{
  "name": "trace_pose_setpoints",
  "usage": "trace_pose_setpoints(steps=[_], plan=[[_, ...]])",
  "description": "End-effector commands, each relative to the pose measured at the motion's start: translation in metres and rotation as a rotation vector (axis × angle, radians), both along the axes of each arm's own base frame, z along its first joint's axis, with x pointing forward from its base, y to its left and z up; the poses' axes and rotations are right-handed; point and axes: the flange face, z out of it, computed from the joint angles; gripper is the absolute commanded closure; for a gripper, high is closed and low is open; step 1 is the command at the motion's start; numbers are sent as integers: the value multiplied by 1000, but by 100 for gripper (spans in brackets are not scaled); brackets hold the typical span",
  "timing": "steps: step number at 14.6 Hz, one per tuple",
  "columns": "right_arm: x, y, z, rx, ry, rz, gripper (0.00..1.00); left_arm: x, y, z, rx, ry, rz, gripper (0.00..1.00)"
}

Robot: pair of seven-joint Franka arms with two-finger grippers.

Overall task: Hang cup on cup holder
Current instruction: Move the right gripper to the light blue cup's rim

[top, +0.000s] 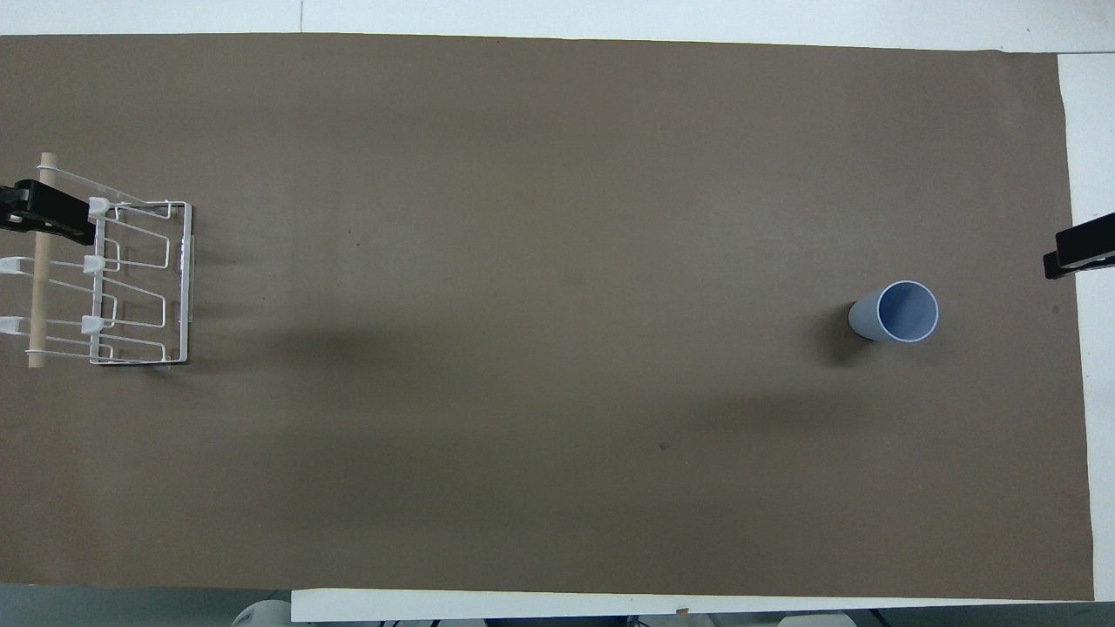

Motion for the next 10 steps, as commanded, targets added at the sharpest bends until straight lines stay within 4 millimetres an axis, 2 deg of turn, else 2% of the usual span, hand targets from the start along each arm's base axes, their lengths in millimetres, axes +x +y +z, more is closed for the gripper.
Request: trace_pose_setpoints(steps=[1, 3, 5, 6, 8, 10], plan=[[1, -1, 1, -7, -11, -19, 0, -5, -2, 5, 24, -10, 7, 0], [3, 3, 2, -10, -29, -9, 0, -6, -1, 3, 24, -7, 7, 0], [-2, 3, -16, -12, -57, 6, 0, -9, -1, 2, 25, 7, 5, 0], [-7, 4, -35, -14, -82, 10, 0, -13, -2, -2, 27, 17, 2, 0], [-17, 4, -89, -18, -159, 30, 0, -19, 0, -7, 27, 31, 3, 0], [-21, 6, -128, -8, -148, 55, 0, -21, 0, -8, 27, 34, 3, 0]])
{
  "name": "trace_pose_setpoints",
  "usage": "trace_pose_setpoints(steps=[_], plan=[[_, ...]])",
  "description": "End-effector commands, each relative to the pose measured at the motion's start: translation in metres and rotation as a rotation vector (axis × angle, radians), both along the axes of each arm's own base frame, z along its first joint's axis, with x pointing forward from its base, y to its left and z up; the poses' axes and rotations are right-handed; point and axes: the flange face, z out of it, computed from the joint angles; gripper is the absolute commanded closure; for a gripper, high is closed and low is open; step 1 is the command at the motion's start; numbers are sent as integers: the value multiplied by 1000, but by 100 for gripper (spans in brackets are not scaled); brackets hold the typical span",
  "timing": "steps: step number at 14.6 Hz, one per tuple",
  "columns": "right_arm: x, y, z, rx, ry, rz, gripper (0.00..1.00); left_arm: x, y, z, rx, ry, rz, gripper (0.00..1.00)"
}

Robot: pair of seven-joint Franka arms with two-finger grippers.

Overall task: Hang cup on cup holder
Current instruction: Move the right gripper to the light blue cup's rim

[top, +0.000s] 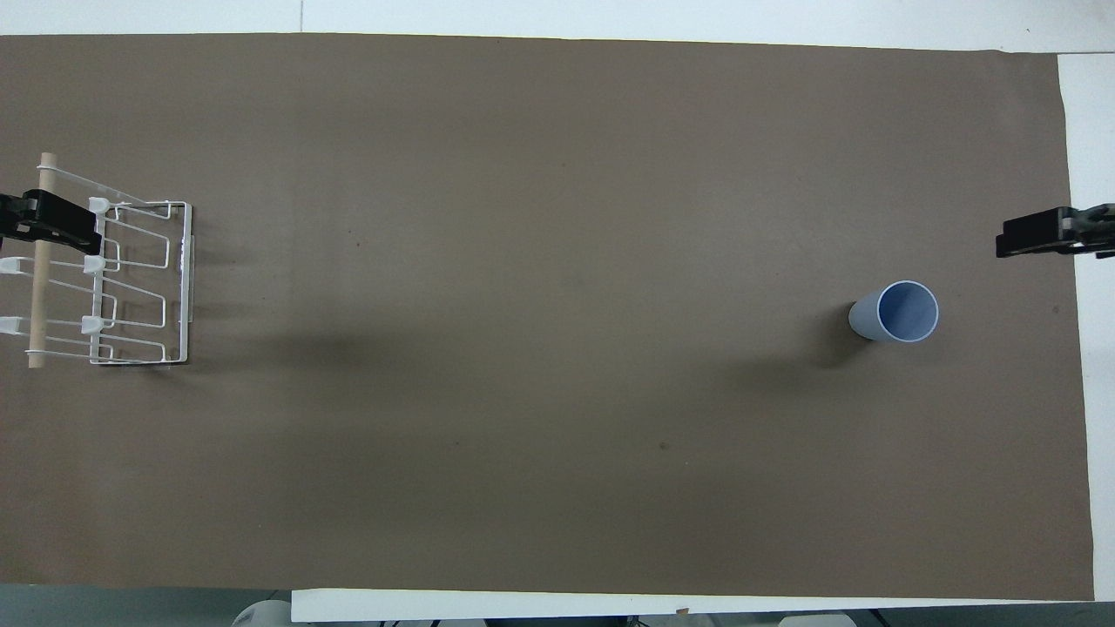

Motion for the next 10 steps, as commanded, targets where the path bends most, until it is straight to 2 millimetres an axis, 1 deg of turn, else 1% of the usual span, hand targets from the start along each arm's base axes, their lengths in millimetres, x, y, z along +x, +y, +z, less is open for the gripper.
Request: trace_pose_setpoints(steps=[1, 3, 4, 5, 6, 7, 9, 10], plan=[[-24, 1, -48, 38, 16, 13, 0, -14, -1, 1, 26, 6, 3, 0], [-19, 0, -89, 84, 87, 73, 0, -15, 1, 0, 26, 7, 8, 0], [-18, -5, -104, 84, 88, 95, 1, -17, 2, 1, 26, 4, 9, 0], [-23, -17, -113, 83, 81, 108, 1, -17, 2, 1, 26, 2, 9, 0], [-24, -23, -116, 80, 69, 135, 2, -17, 1, 1, 26, 2, 8, 0], [-24, -25, -120, 78, 64, 151, 2, -17, 1, 1, 26, 2, 8, 0], [-30, -33, -136, 78, 64, 139, 8, -16, -1, 0, 26, 1, 6, 0], [-32, -33, -142, 73, 49, 136, 9, -17, -1, 0, 26, 2, 6, 0]])
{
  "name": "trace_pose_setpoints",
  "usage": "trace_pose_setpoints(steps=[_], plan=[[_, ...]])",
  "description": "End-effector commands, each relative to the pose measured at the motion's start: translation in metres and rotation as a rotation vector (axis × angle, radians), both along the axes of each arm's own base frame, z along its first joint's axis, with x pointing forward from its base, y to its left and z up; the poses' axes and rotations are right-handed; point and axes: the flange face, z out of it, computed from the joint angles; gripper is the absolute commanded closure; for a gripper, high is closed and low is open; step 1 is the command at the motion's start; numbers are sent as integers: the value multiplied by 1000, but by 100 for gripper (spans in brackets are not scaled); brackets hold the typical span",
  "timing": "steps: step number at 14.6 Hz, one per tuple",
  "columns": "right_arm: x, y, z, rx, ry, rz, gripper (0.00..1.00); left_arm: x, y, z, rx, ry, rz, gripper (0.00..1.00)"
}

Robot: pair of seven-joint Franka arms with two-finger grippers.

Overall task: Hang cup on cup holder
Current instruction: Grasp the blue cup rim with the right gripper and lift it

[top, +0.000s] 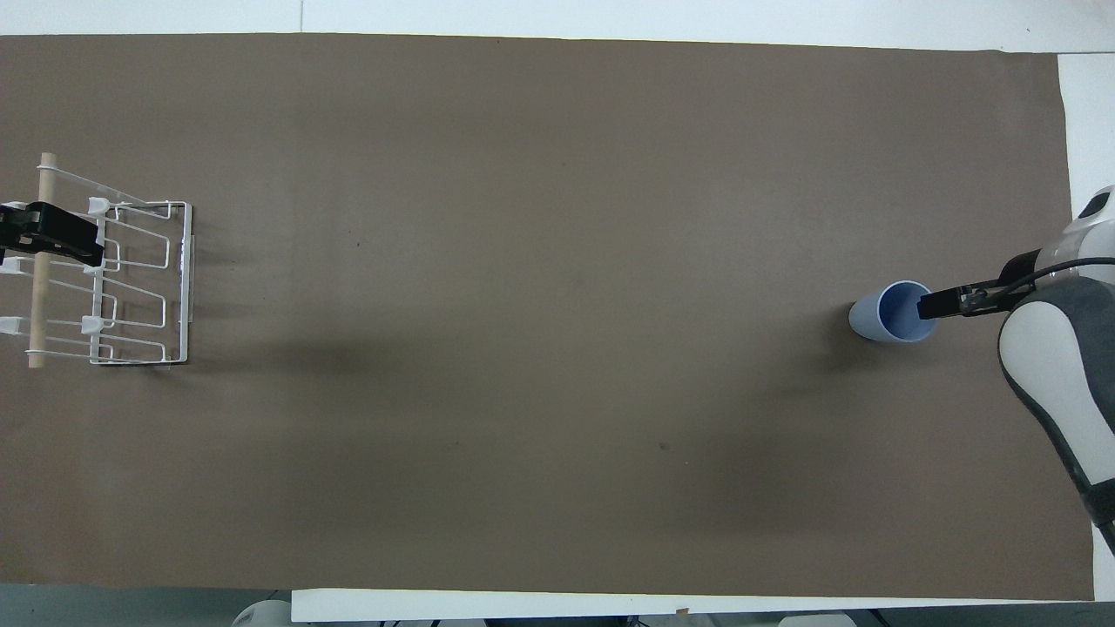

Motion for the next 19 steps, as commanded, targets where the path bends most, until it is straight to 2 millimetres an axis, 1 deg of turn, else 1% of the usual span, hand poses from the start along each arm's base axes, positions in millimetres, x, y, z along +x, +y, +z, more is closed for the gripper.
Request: trace_pose_setpoints(steps=[1, 2, 3, 4, 5, 6, 8, 9, 10, 12, 13, 14, 15, 16, 17, 18, 19], plan=[[-9, 0, -20, 10, -29, 9, 9, -11, -1, 1, 26, -2, 6, 0], [-7, 0, -31, 9, -26, 13, 9, -11, -1, 2, 27, 0, 10, 0], [-4, 0, -37, 8, -28, 14, 13, -11, -2, 1, 29, 1, 23, 0], [0, 3, -48, 6, -31, 18, 16, -11, -3, 2, 29, -3, 31, 0], [4, 7, -59, 3, -34, 36, 25, -11, -3, 1, 30, -1, 31, 0], [6, 6, -64, 4, -32, 71, 38, -12, -3, 0, 30, -1, 31, 0], [5, 7, -64, 10, -15, 121, 73, -12, -2, 0, 30, -1, 32, 0], [4, 8, -65, 13, -5, 123, 88, -12, -2, 0, 30, -1, 32, 0], [4, 9, -63, 15, 4, 129, 100, -11, -2, 0, 29, -5, 33, 0], [10, 11, -54, 21, 27, 141, 100, -11, -1, 0, 30, -6, 36, 0], [15, 13, -46, 27, 43, 156, 100, -11, 0, 2, 29, -11, 40, 0], [22, 20, -35, 38, 63, 212, 100, -11, 4, 2, 28, -9, 47, 0], [29, 30, -21, 53, 75, 251, 100, -11, 0, 3, 28, -9, 42, 0], [41, 56, -5, 113, 67, 262, 100, -11, 2, 2, 29, -7, 51, 0], [52, 85, 8, 236, 52, 242, 100, -11, 2, 2, 30, -6, 63, 0], [56, 106, 11, 346, 26, 208, 100, -11, 1, 2, 31, -9, 90, 0], [58, 142, 15, 454, -2, 178, 100, -10, 0, 3, 26, -15, 146, 0]])
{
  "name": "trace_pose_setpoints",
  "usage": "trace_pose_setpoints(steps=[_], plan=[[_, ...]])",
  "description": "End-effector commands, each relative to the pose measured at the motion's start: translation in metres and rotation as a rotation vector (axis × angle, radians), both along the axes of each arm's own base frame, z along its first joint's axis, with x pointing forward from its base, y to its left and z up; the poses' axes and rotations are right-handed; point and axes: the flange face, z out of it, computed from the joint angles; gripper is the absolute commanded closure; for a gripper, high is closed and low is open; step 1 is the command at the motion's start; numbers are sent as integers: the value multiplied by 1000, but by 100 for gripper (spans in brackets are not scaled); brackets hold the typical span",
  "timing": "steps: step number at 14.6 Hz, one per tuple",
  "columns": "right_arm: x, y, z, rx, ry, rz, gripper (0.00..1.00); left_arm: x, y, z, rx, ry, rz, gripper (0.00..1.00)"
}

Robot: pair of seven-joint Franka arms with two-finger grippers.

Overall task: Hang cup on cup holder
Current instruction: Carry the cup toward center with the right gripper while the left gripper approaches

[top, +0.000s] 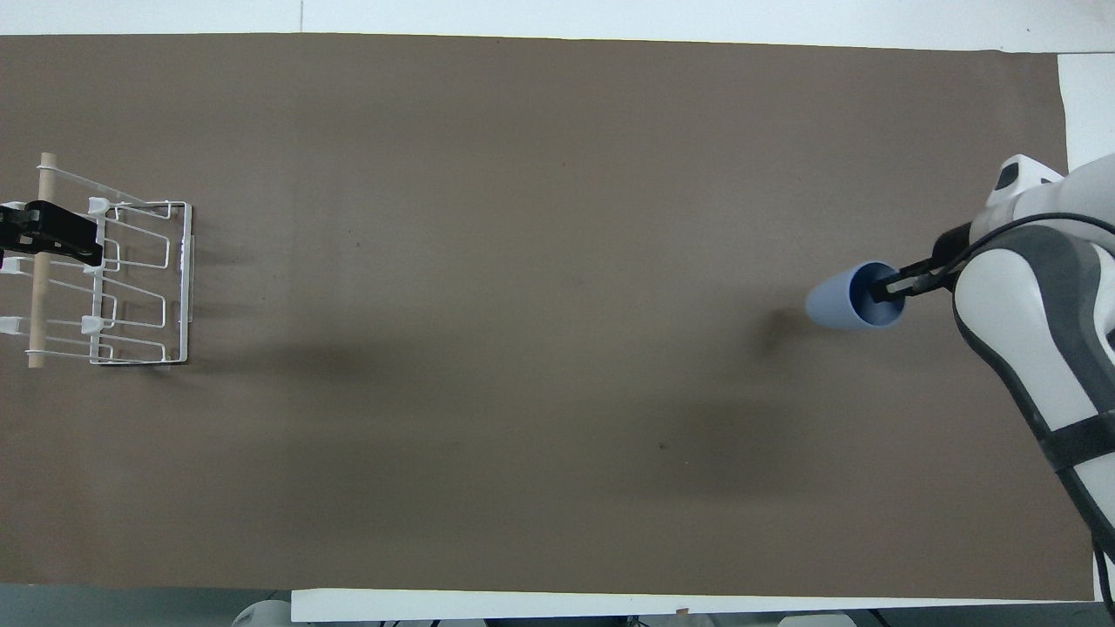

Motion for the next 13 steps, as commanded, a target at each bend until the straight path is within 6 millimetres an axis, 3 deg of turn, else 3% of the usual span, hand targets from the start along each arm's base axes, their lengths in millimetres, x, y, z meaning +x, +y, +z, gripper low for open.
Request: trace_pose_setpoints(steps=[1, 3, 5, 7, 9, 13], plan=[[12, 79, 4, 224, 22, -74, 100, -9, -7, 1, 6, -10, 164, 0], [2, 148, 8, 345, 119, -238, 100, -10, -24, 3, -49, -5, 315, 0], [-20, 222, 8, 466, 207, -348, 100, -13, -64, 6, -87, 11, 471, 0], [-41, 282, 3, 536, 192, -414, 100, -17, -101, 13, -104, 25, 624, 0], [-57, 326, 1, 657, 222, -513, 100, -27, -134, 14, -87, 50, 764, 0], [-73, 350, 2, 704, 275, -536, 100, -40, -161, 16, -120, 214, 1186, 0]])
